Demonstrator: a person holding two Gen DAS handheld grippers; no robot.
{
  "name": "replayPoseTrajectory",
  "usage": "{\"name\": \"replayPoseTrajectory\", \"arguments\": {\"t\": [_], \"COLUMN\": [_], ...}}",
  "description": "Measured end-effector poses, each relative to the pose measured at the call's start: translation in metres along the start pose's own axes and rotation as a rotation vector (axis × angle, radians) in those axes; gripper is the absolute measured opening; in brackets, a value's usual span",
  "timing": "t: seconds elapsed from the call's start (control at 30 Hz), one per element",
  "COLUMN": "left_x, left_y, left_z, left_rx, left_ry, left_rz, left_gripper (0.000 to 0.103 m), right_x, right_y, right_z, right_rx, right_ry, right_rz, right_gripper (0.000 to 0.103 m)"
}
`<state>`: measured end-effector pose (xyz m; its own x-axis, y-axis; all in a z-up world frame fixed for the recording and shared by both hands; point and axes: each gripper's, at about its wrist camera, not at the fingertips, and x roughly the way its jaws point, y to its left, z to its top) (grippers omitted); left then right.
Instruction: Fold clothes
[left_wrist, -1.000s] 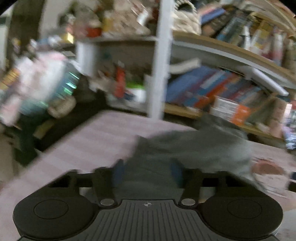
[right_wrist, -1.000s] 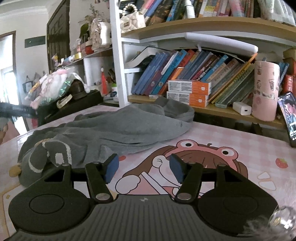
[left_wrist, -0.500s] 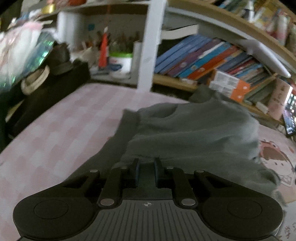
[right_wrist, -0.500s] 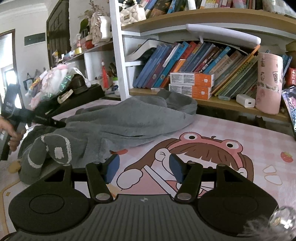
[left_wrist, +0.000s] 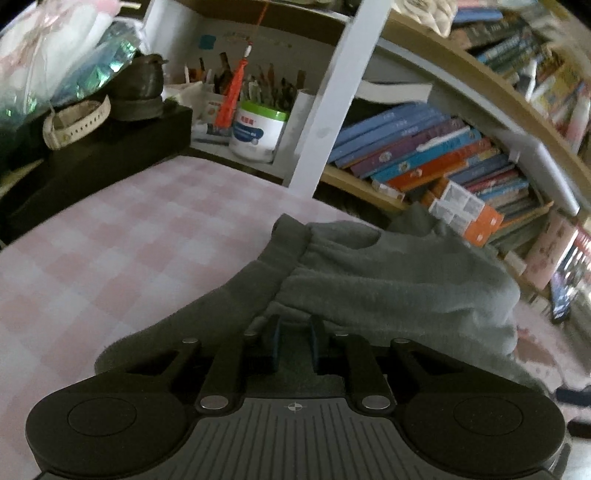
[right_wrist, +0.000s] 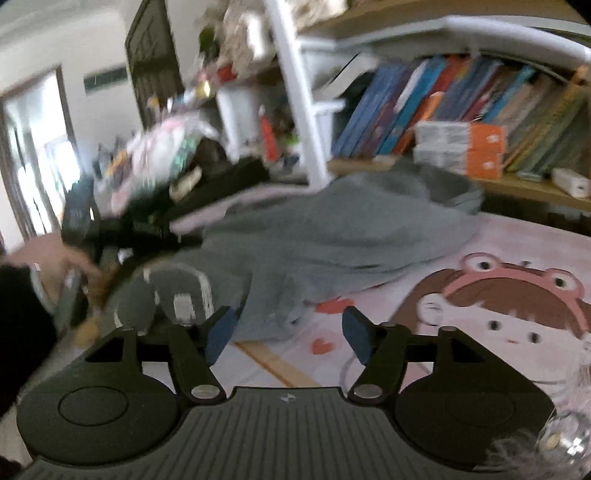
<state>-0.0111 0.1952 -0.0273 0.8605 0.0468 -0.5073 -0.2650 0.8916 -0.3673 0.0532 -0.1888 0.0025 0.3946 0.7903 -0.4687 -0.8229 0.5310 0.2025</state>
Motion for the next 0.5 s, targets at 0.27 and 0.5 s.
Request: {"name": "replayPoseTrajectory", "arguments": {"t": [0.27,0.5], "left_x": [0.000,-0.001], "left_y": [0.008,-0.002], "left_z": [0.000,-0.003], "left_rx": [-0.046,0.021], "left_ry": [-0.004,0.013], "left_rz": [-0.045,-0.087], "left_gripper": [0.019,0.049], "right_x": [0.057,0.055], "right_y": [0.024,0.038], "right_z": [0.015,0.020], "right_rx": [-0.020,-0.001], "right_ry": [0.083,0.121], "right_rz": [-0.015,-0.011], "right_gripper": [0.058,0.019]}}
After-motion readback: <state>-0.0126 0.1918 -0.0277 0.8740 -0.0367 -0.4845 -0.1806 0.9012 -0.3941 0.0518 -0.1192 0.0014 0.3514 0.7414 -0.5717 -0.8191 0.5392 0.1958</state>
